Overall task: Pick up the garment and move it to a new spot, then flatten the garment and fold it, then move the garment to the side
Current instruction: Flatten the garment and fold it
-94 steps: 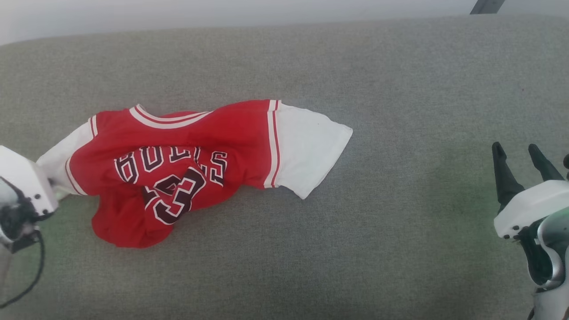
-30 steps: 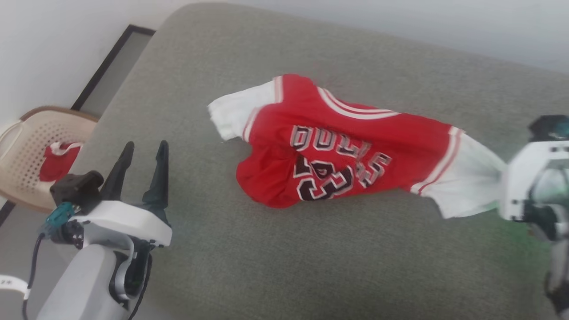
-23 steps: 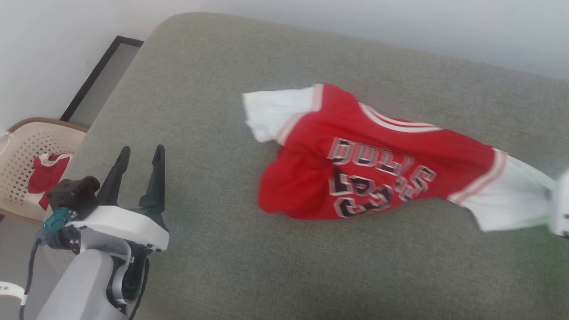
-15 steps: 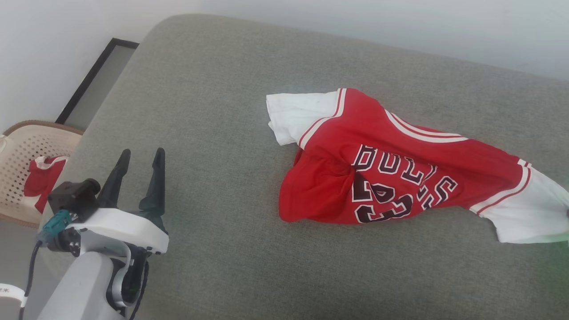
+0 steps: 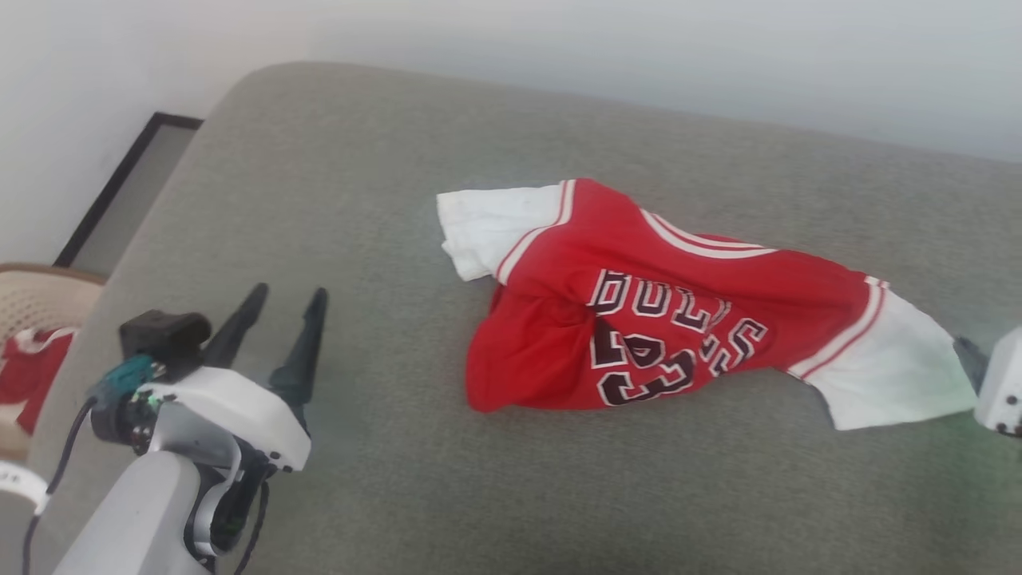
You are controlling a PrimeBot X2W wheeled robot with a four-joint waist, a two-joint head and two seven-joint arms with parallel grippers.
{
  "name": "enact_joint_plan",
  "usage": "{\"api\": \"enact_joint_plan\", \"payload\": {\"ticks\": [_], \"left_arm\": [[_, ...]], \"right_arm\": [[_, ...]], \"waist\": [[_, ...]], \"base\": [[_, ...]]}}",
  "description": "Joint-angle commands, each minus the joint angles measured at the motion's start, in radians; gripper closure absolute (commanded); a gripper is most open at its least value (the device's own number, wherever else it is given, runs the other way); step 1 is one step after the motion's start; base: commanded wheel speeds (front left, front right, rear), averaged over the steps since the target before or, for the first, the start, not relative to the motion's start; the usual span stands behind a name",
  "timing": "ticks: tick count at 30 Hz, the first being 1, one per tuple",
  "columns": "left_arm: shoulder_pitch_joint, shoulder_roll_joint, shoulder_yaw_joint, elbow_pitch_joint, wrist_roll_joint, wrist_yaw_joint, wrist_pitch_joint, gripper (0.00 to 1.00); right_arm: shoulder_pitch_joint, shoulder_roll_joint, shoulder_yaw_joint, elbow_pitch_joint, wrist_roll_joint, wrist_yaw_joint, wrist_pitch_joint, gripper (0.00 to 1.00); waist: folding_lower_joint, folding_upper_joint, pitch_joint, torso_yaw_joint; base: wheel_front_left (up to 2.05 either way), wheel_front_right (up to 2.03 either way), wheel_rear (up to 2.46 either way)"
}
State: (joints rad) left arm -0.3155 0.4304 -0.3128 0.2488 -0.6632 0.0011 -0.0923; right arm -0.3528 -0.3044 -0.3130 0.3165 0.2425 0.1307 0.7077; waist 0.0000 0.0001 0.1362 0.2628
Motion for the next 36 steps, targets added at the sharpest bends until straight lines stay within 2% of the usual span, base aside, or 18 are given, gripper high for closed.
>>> {"api": "enact_joint_plan", "payload": {"ticks": [1, 12, 19, 28, 32, 33, 34, 36], "left_arm": [[-0.012, 0.007, -0.005, -0.012, -0.001, -0.004, 0.021, 0.0], [-0.056, 0.028, -0.1, -0.085, -0.048, -0.01, 0.312, 0.0], [-0.086, 0.024, -0.143, -0.038, -0.066, 0.022, 0.47, 0.0], [-0.122, 0.02, -0.172, 0.068, -0.068, 0.051, 0.57, 0.0], [-0.143, 0.0, -0.195, 0.149, -0.074, 0.045, 0.611, 0.0], [-0.144, -0.005, -0.2, 0.165, -0.077, 0.042, 0.618, 0.6], [-0.146, -0.012, -0.203, 0.178, -0.084, 0.04, 0.626, 1.0], [-0.15, -0.019, -0.21, 0.199, -0.091, 0.038, 0.643, 1.0]], "right_arm": [[-0.014, 0.01, 0.005, -0.006, -0.009, 0.0, -0.02, 0.0], [0.006, 0.072, 0.02, -0.163, -0.031, 0.0, -0.224, 0.0], [0.036, 0.124, -0.002, -0.281, -0.063, 0.0, -0.347, 0.0], [0.057, 0.195, -0.026, -0.318, -0.086, 0.0, -0.419, 0.0], [0.061, 0.217, -0.013, -0.315, -0.089, 0.0, -0.427, 0.0], [0.061, 0.22, -0.009, -0.315, -0.09, 0.0, -0.426, 0.0], [0.062, 0.223, -0.006, -0.315, -0.093, 0.0, -0.422, 0.0], [0.056, 0.217, -0.006, -0.308, -0.09, 0.0, -0.422, 0.0]], "waist": [[0.0, -0.0001, -0.004, -0.02], [0.0, -0.0001, 0.009, -0.134], [0.0, -0.0001, 0.035, -0.203], [0.0, -0.0001, 0.063, -0.264], [0.0, -0.0001, 0.077, -0.285], [0.0, -0.0001, 0.078, -0.288], [0.0, -0.0001, 0.079, -0.289], [0.0, -0.0001, 0.081, -0.289]], "base": [[0.0, 0.0, 0.0], [0.0, 0.0, 0.0], [0.0, 0.0, 0.0], [0.0, 0.0, 0.0], [0.0, 0.0, 0.0], [0.0, 0.0, 0.0], [0.0, 0.0, 0.0], [0.0, 0.0, 0.0]]}}
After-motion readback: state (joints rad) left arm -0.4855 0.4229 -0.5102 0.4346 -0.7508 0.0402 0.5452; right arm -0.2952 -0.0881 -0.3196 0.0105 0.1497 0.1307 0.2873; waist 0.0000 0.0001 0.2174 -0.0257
